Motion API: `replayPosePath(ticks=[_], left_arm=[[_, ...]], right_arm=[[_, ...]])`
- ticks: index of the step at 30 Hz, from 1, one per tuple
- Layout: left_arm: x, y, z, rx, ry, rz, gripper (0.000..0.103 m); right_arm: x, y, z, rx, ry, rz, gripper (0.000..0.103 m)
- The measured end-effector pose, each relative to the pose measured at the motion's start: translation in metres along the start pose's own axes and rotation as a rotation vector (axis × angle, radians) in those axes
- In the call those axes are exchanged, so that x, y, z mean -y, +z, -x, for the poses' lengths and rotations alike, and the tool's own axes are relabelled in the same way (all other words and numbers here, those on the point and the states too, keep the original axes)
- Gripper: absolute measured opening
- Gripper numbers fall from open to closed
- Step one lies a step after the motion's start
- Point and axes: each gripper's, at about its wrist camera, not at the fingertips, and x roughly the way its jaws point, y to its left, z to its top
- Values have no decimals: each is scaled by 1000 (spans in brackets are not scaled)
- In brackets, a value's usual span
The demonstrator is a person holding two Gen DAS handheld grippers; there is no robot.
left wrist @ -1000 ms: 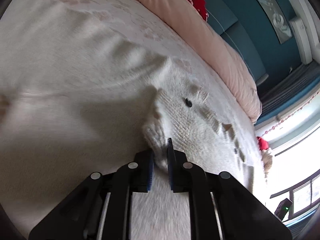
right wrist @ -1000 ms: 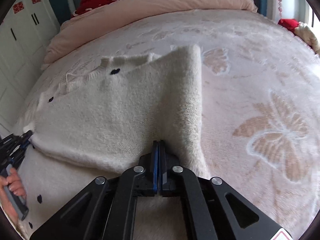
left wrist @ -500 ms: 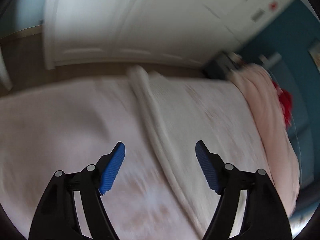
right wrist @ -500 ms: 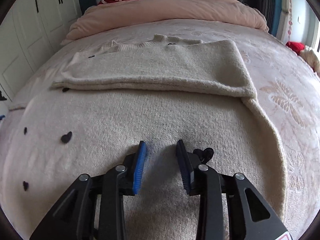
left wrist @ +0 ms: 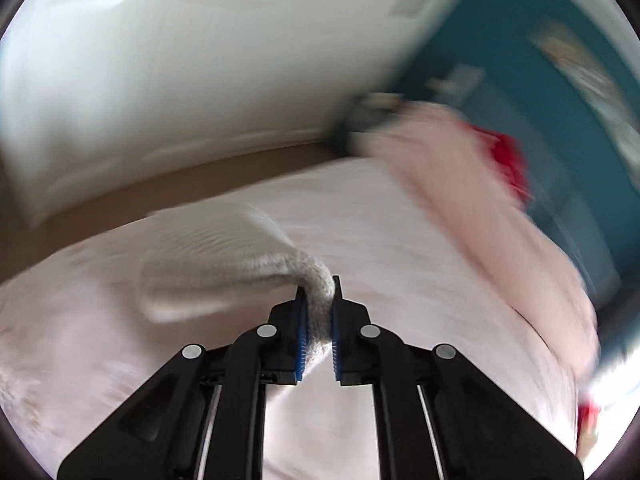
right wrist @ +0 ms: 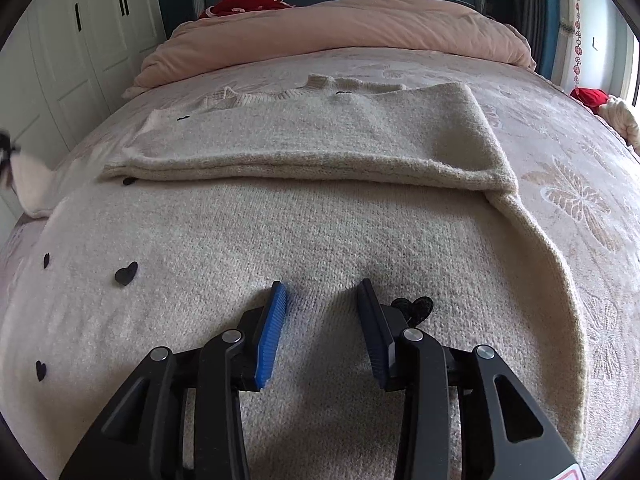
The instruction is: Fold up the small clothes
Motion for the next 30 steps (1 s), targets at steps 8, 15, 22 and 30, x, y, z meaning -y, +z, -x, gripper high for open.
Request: replayPosePath(ticks=[8, 15, 22, 30], left_arm=[[238, -174, 41, -292, -493, -276, 22], [200, -309, 14, -511, -375, -143, 60], [73, -238, 6, -403, -265, 168, 66], [-8, -209, -26, -443, -240, 527, 60]], right_arm=[[11, 0, 0, 6, 65, -54, 38], [19, 4, 1, 1, 202, -90, 62], [42, 50, 13, 31, 255, -228, 66], [54, 135, -69, -108, 253, -414, 64]])
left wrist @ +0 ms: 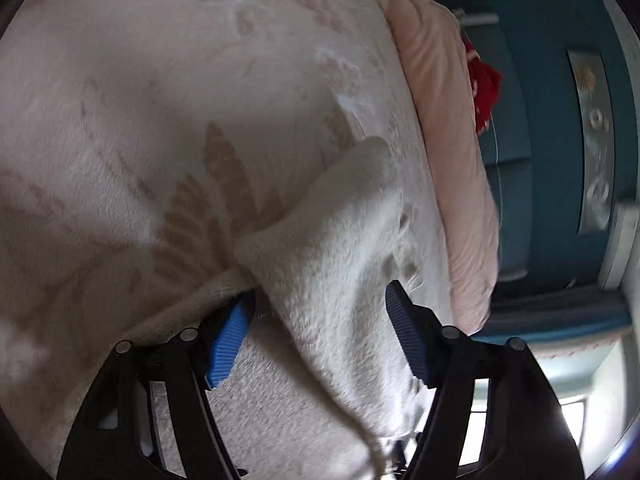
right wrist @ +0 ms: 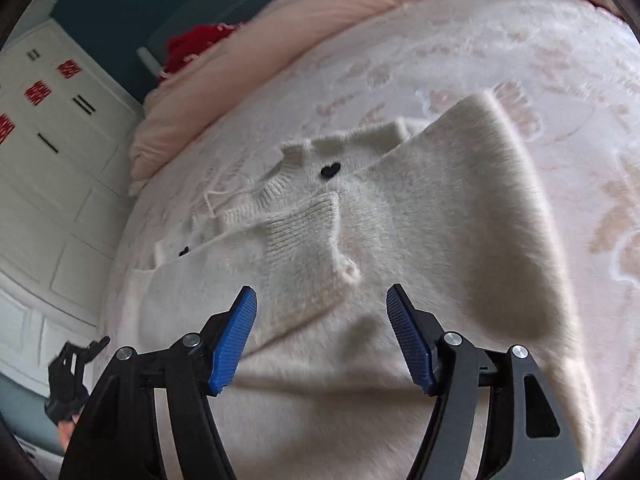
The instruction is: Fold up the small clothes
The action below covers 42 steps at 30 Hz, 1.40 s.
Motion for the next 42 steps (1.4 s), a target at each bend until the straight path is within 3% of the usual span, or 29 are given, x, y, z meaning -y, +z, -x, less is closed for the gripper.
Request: replayPosePath(ticks=[1, 2, 3, 5, 7, 9, 11, 14, 15, 18, 21, 24, 28, 29, 30, 32, 35, 39, 40, 41, 42], left_arm=[[-3, 2, 2, 3, -3, 5, 56], [-2, 1, 3, 10, -23, 3, 35], [0, 1, 4, 17, -61, -3, 9], [8, 1, 16, 71, -102, -18, 6], [15, 2, 29, 119, -135, -46, 6], [19, 2, 25, 135, -102, -71, 7], [6, 0, 10, 92, -50, -80, 7], [-14, -7, -6, 59, 15, -64, 6], [-14, -11, -6, 66, 9, -74, 6], [-6, -20, -8, 79, 42, -160, 6], [0, -21, -14, 83, 63, -212, 6], [9, -23, -21, 94, 88, -281, 7], [7, -29, -25, 128, 82, -364, 8], [7, -31, -25, 142, 81, -390, 8], [8, -32, -26, 150, 80, -400, 8], [7, -33, -26, 158, 69, -405, 8], [3, -33, -24, 166, 33, -406, 8], [2, -34, -24, 181, 26, -423, 8], [4, -34, -25, 182, 27, -426, 8], [4, -34, -25, 184, 26, -428, 8], [2, -35, -24, 185, 24, -429, 8]], right_arm=[[-3, 2, -9, -18, 8, -11, 57], [-8, 3, -17, -32, 21, -8, 18], [-14, 4, -24, -58, 29, -1, 9], [-28, 10, -18, -32, 65, 1, 8], [-48, 24, 19, 90, 152, 29, 7], [-60, 37, 60, 216, 201, 81, 7], [-55, 39, 71, 280, 110, 174, 7], [-1, 28, 4, 42, -96, 146, 6], [16, 19, -7, 3, -116, 131, 6], [22, 18, 17, 88, -7, 52, 6], [18, 20, 35, 162, 5, 74, 6], [42, 15, 1, 31, -52, 44, 6], [33, 18, 25, 112, 13, 50, 6], [32, 17, 22, 107, -9, 72, 6], [35, 15, 7, 47, -56, 94, 6], [42, 13, 3, 35, -57, 105, 7], [40, 18, 24, 70, -39, 32, 15], [24, 13, 56, 212, -84, 58, 24], [19, 17, 53, 214, -98, 81, 31], [15, 23, 48, 208, -129, 109, 49], [12, 31, 37, 186, -175, 139, 60]])
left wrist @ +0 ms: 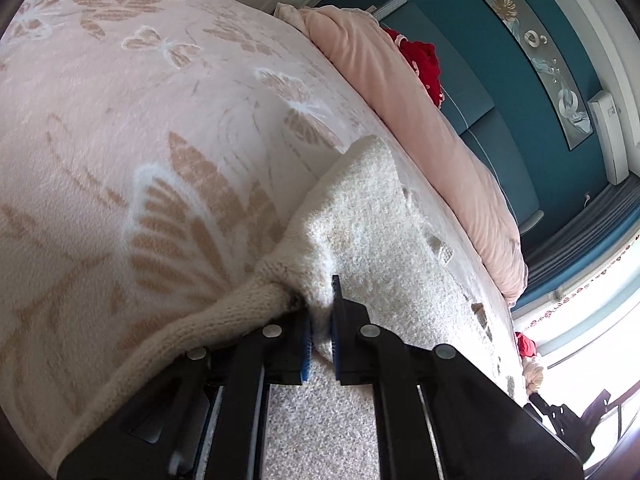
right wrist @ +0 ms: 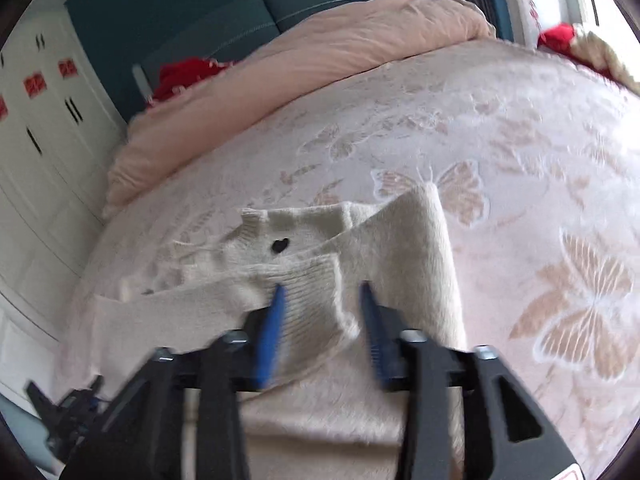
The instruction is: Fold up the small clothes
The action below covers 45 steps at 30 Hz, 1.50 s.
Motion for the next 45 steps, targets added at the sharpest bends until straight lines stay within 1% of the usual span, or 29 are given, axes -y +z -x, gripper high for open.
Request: replayPosePath(ticks=[2, 4, 6, 7, 9, 11, 13, 14, 15, 17, 21, 22, 23, 25, 27, 29, 30, 32, 33, 34, 36, 37, 38, 39, 40, 41, 42, 43, 45], left_arm=[[0, 0, 0, 4, -2, -3, 8], [0, -2, -1, 7, -7, -6, 8], [-1, -3, -1, 9, -11, -9, 8], [-1, -4, -1, 9, -14, -9, 8], [-2, -5, -2, 11, -22, -9, 8], [0, -5, -3, 11, -29, -20, 8], [1, -6, -6, 7, -31, -30, 9], [1, -6, -6, 6, -29, -34, 9], [1, -6, -6, 7, -30, -32, 9], [1, -6, -6, 7, -29, -33, 9], [1, -6, -6, 7, -29, -33, 9], [2, -6, -6, 7, -28, -33, 9], [1, -6, -5, 7, -28, -34, 9], [2, -6, -5, 7, -28, -33, 9], [1, -6, -5, 7, -30, -33, 9], [2, -6, -5, 8, -28, -34, 9], [2, -6, -5, 9, -30, -34, 9], [2, -7, -6, 12, -34, -38, 9], [3, -7, -6, 12, -35, -39, 9], [3, -7, -6, 12, -36, -38, 9], [3, -7, -6, 5, -35, -33, 9], [4, -6, -5, 0, -34, -29, 9], [4, -3, -3, -8, -44, -16, 9], [4, -1, -2, -25, -45, -3, 9], [6, 1, 1, -54, -29, 4, 10], [10, 1, 14, -95, -6, -8, 15], [13, -1, 26, -107, 2, -26, 29], [16, -4, 44, -114, 8, -52, 37], [13, -14, 94, -114, 10, -89, 76]], right_arm=[[-4, 7, -26, -60, -36, -1, 60], [3, 5, -46, -137, -9, -37, 56], [-5, 7, -51, -128, 20, 6, 9], [-8, 10, -48, -118, 37, 13, 8], [-5, 20, -24, -12, 75, -2, 5], [6, 21, -15, 43, 34, -13, 5], [26, 7, -48, -81, -33, -30, 5], [31, 0, -59, -115, -26, -28, 5], [28, 2, -52, -78, -21, -8, 6], [25, 11, -43, -75, -1, -39, 9], [5, 12, 12, 106, 13, -49, 17], [0, 8, 15, 105, 44, -37, 17], [-10, 5, 9, 60, 99, -15, 15], [-24, -5, -15, -36, 127, 48, 8], [-18, -21, -57, -178, 50, 80, 0], [0, -23, -51, -139, 104, -14, 0], [5, -20, -38, -116, 97, -62, 4], [13, -21, -17, -59, 159, -96, 8], [16, -25, -20, -77, 131, -70, 1], [21, -31, -33, -140, 87, -34, 0], [37, -34, -29, -128, 140, -73, 0], [40, -29, -19, -137, 117, -114, 0], [41, -25, -8, -135, 93, -128, 5], [39, -23, 14, -122, 51, -122, 19], [36, -25, 35, -105, 20, -101, 24], [36, -29, 56, -91, 11, -80, 38], [38, -34, 74, -76, 15, -63, 51], [44, -45, 95, -64, 18, -51, 56], [59, -75, 133, -77, 13, -28, 60]])
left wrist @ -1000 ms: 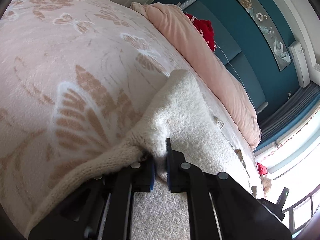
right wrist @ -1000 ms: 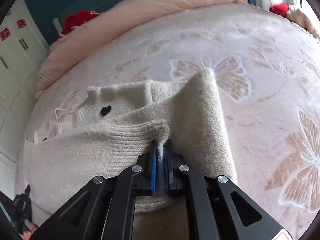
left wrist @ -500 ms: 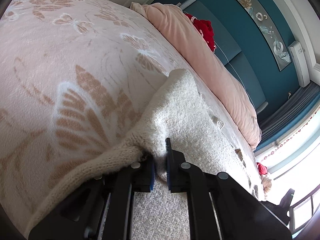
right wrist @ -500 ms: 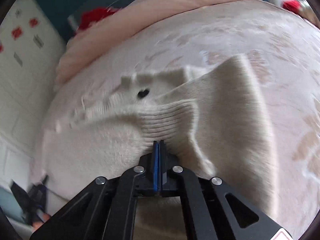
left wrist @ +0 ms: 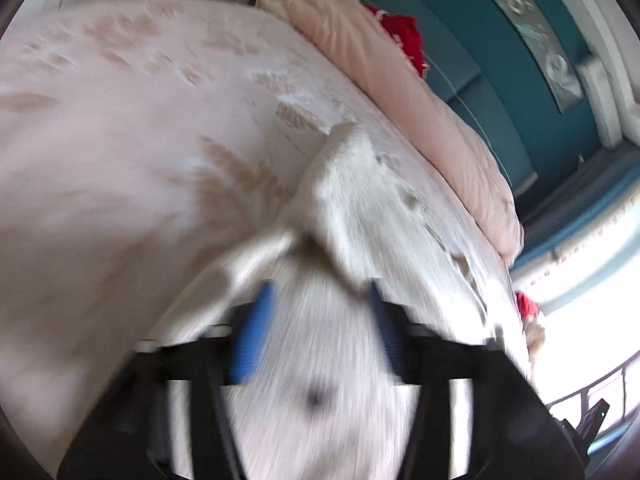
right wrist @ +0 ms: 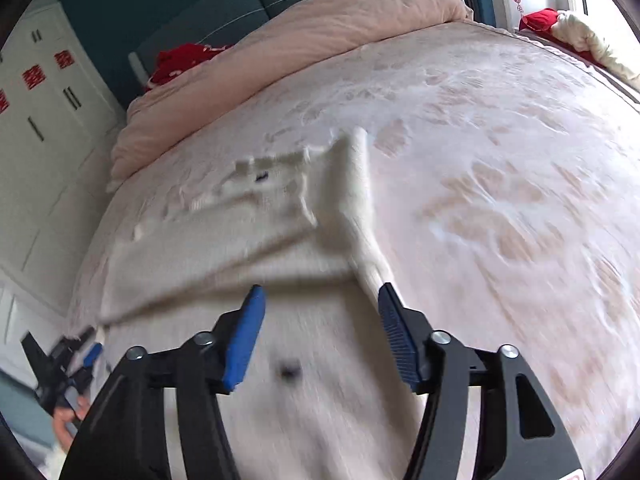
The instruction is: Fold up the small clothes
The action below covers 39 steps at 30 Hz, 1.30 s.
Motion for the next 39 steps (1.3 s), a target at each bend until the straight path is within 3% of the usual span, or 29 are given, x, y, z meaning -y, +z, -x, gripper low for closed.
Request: replayPosePath(ticks=[2, 4, 8, 10, 15, 17, 19, 20, 21, 22, 23, 28, 33, 37, 39], left_arm=[[-15, -17, 47, -7, 3, 39, 92], [-39, -37, 86, -56, 2, 98, 92], [-70, -74, 121, -140, 33, 127, 92], [-70, -90, 135, -110, 17, 84, 92], [-60, -105, 130, -127, -4, 98, 93], [-53, -106, 125, -146, 7, 87, 92], [-45, -102, 117, -182, -2, 91, 79], [-45, -102, 112, -213, -18, 101, 53], [-46, -103, 105, -257, -8, 113, 31], [-47, -103, 102, -277, 10, 119, 20], [-48, -102, 98, -298, 36, 131, 11], [-39, -92, 122, -272, 44, 123, 7], [-20, -81, 175, -244, 22, 41, 6], [-2, -83, 220, -286, 28, -100, 6], [-2, -93, 238, -334, 41, -149, 6]], right_arm=[[15, -45, 29, -45, -13, 3, 63], [32, -84, 50, -91, -16, -15, 63], [51, -150, 69, -162, 16, -76, 63], [55, -173, 69, -191, 50, -110, 64], [43, -182, 59, -183, 224, -189, 64], [38, -182, 49, -192, 231, -208, 64], [37, -184, 46, -172, 239, -236, 64], [38, -183, 46, -168, 247, -247, 61], [38, -182, 44, -165, 252, -262, 38], [38, -180, 41, -177, 263, -272, 17], [38, -177, 38, -205, 267, -286, 11], [22, -164, 60, -161, 242, -220, 9], [-3, -151, 122, -108, 271, -63, 7], [-11, -160, 159, -159, 255, 85, 7], [-10, -173, 175, -231, 239, 160, 7]])
